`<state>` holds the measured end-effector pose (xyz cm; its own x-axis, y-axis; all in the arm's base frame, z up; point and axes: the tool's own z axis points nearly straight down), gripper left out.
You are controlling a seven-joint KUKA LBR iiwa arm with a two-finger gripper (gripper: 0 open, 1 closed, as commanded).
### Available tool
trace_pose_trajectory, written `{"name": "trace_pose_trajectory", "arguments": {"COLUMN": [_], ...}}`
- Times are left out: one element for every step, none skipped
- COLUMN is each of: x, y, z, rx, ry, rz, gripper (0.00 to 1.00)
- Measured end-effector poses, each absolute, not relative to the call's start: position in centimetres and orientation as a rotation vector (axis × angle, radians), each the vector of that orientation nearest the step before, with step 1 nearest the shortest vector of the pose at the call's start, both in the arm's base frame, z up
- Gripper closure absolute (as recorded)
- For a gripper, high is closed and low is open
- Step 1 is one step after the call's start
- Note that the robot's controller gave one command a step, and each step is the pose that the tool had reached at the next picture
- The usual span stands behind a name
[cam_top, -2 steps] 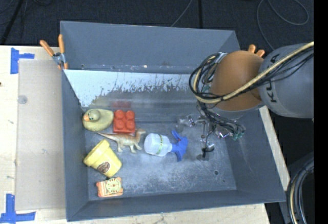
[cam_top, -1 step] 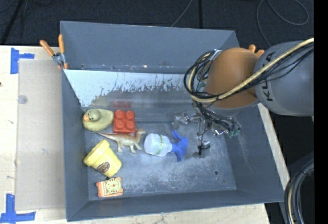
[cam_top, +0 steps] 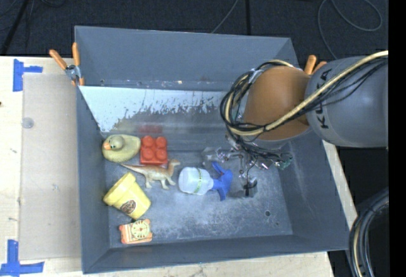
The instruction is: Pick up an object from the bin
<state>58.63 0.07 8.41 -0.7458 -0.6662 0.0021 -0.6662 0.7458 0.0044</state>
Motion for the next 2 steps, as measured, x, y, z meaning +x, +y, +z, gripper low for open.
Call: {"name": "trace_pose_trajectory", "arguments": {"x": [58.95, 58.95], "y": [-0.24, -0.25], "z": [6.95, 6.95], "rx": [1.292, 1.292], "ry": [-2.864, -2.865], "rz": [-0.002, -0.002], "gripper": [1.0, 1.0]}}
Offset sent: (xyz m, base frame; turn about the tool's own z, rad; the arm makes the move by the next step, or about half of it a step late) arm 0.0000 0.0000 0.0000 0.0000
